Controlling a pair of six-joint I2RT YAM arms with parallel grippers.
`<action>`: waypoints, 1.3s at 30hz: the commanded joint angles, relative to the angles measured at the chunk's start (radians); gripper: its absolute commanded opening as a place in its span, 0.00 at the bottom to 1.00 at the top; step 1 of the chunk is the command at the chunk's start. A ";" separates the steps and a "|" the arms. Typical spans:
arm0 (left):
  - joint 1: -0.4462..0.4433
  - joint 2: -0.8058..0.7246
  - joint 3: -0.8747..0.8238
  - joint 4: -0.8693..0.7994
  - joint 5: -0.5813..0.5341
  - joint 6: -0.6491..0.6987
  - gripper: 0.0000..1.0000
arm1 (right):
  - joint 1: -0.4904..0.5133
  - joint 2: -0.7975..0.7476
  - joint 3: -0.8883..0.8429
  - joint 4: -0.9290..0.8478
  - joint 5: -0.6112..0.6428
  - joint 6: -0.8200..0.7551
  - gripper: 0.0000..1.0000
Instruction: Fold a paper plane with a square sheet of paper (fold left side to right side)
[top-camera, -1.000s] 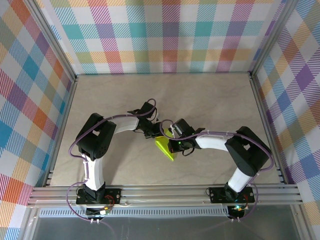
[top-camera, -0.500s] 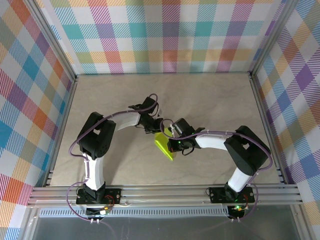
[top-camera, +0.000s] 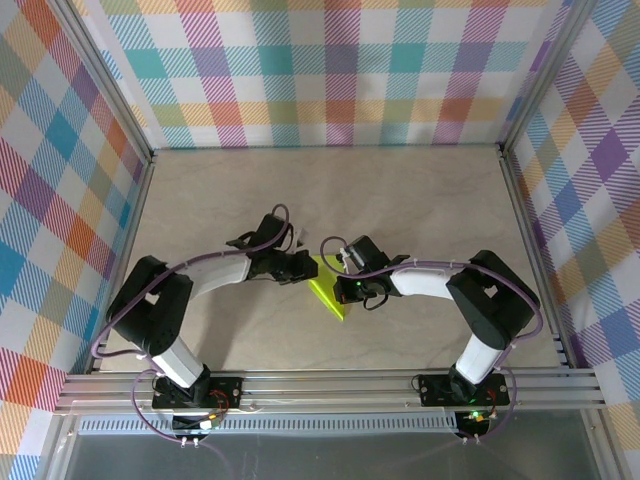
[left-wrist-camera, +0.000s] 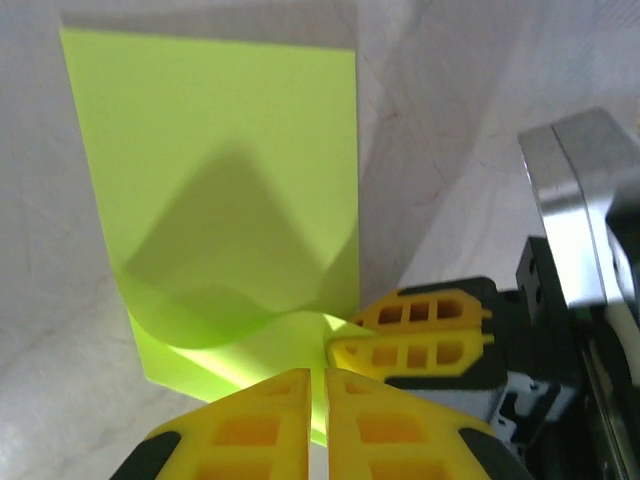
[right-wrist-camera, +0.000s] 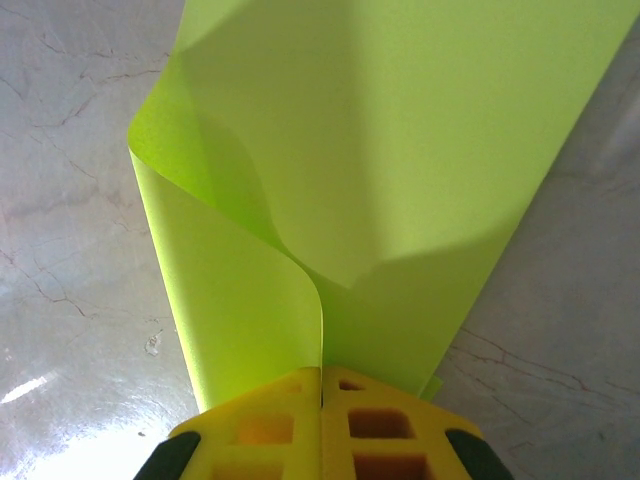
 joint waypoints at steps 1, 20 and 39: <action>-0.020 -0.037 -0.042 0.132 0.044 -0.070 0.12 | 0.000 0.062 -0.023 -0.099 0.030 0.006 0.00; -0.066 0.128 -0.034 0.126 -0.026 -0.065 0.02 | 0.000 0.078 -0.006 -0.123 0.035 0.000 0.00; -0.066 0.163 -0.072 0.056 -0.102 -0.045 0.00 | -0.033 0.041 0.046 -0.132 -0.017 -0.006 0.04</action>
